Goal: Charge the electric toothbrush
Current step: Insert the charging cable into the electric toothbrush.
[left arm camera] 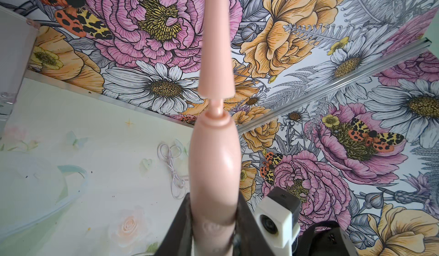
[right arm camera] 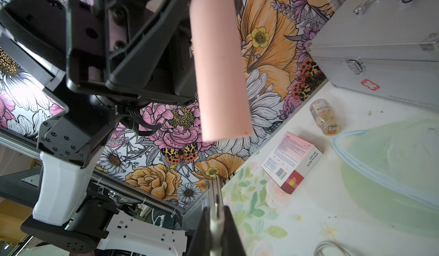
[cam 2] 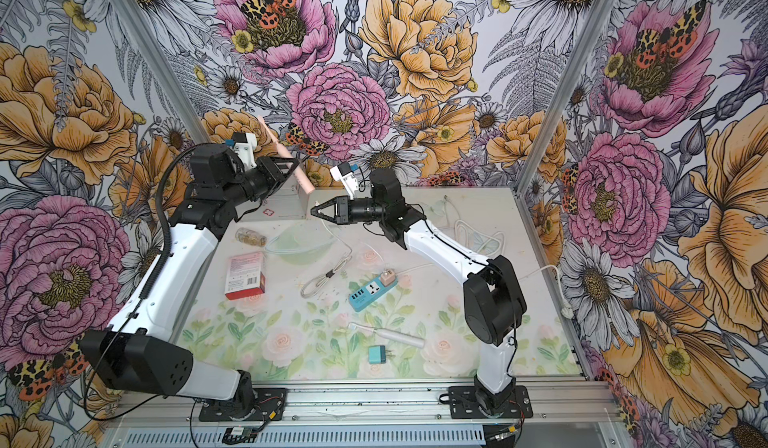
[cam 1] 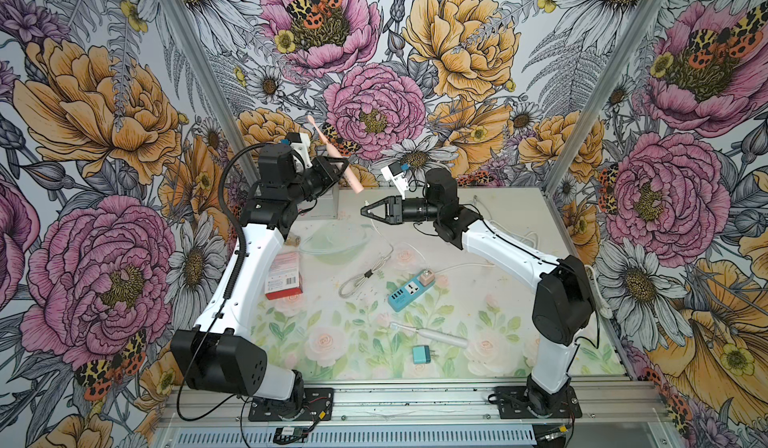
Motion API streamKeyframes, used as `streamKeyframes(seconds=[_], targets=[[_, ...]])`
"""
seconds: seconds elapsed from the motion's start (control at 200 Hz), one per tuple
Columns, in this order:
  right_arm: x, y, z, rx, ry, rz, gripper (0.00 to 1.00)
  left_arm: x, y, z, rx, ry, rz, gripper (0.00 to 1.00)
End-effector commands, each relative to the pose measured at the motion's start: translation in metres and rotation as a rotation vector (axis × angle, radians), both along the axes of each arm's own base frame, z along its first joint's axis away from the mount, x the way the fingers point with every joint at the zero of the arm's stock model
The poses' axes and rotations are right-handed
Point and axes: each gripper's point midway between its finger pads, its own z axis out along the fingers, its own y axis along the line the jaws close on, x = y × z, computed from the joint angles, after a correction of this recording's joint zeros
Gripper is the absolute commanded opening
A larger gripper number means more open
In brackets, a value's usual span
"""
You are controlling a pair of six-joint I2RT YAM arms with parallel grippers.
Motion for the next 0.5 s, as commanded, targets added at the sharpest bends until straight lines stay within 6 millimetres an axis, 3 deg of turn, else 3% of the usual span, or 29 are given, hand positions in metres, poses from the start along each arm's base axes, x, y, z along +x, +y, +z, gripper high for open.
streamKeyframes(seconds=[0.0,0.195,0.495], targets=[[-0.006,-0.002,-0.004,-0.033,-0.049,0.014,0.00,-0.002,-0.013,0.013,-0.001,-0.052,-0.057,0.00],[-0.003,-0.007,0.002,-0.051,-0.085,-0.010,0.00,-0.004,-0.024,0.010,0.024,-0.038,-0.105,0.00],[0.010,-0.018,0.001,-0.093,-0.134,-0.105,0.00,-0.006,-0.019,-0.002,0.082,0.015,-0.074,0.00]])
